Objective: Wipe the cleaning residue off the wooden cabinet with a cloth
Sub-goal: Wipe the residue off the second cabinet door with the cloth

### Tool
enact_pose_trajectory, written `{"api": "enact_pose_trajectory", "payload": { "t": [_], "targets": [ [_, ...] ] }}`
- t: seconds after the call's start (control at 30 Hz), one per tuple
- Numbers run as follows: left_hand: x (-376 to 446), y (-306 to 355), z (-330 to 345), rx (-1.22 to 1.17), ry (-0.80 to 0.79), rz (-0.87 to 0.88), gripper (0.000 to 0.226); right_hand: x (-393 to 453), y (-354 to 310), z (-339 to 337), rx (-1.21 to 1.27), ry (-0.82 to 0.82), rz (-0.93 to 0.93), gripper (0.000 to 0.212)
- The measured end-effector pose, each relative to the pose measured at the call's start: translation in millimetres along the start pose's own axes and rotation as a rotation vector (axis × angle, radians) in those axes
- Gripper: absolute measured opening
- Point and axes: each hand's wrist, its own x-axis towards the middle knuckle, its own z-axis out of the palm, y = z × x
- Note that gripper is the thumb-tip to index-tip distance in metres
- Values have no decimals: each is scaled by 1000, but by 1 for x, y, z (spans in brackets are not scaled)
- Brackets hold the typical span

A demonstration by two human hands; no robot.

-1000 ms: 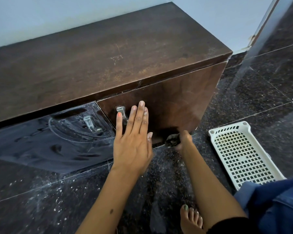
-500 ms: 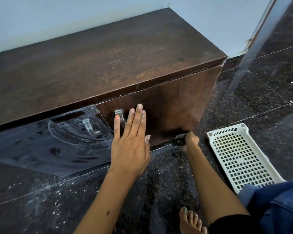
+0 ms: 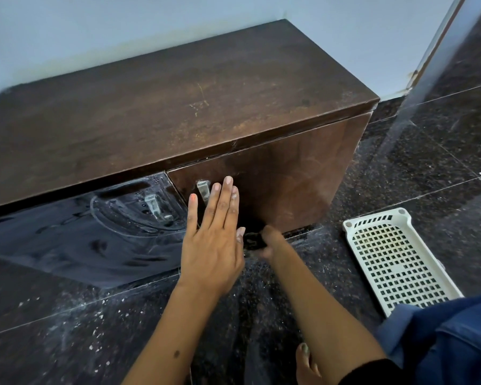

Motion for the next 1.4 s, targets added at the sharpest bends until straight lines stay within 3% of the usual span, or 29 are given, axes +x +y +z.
{"api": "enact_pose_trajectory", "payload": {
  "t": [0.07,0.13,0.23,0.3,0.4,0.53,0.73,0.8,0.87,0.97,1.13,1.3,1.4],
  "targets": [
    [-4,-2,-1,5,11,-3,62,-12,-1,12,82,-36,45,35],
    [-8,-2,-4,-10,34,-17,61,-27,-14,12,176,40,-24,37],
    [-15,-6,-6,-50,61,-82,61,-50,-50,5,394,381,-318,37],
    [-19,-11,-5,-80,63,-114,61,-70,-69,12,373,580,-583,41],
    [-23,-13,0,-87,64,-121,62,-89,-60,34,132,771,-999,60],
    [-23,-14,0,-75,54,-104,62,-87,-10,59,-184,685,-1558,51],
    [-23,-18,2,-21,63,-98,59,-45,43,39,-1078,570,-1944,49],
    [-23,-15,3,-28,60,-104,59,-41,29,22,-1233,567,-2073,45],
    [-22,-14,3,-50,57,-118,60,-46,3,11,-1222,624,-2144,46],
    [-21,-12,3,-106,58,-130,61,-66,-40,4,-865,770,-2034,53],
    [-23,-14,0,-181,37,-132,60,-93,-90,-8,-351,833,-1737,52],
    [-23,-20,-1,-244,-18,-121,60,-85,-77,-2,-142,779,-1374,65],
    [-23,-19,-4,-311,-24,-105,63,-70,-57,-7,-69,681,-1047,65]
  ]
}}
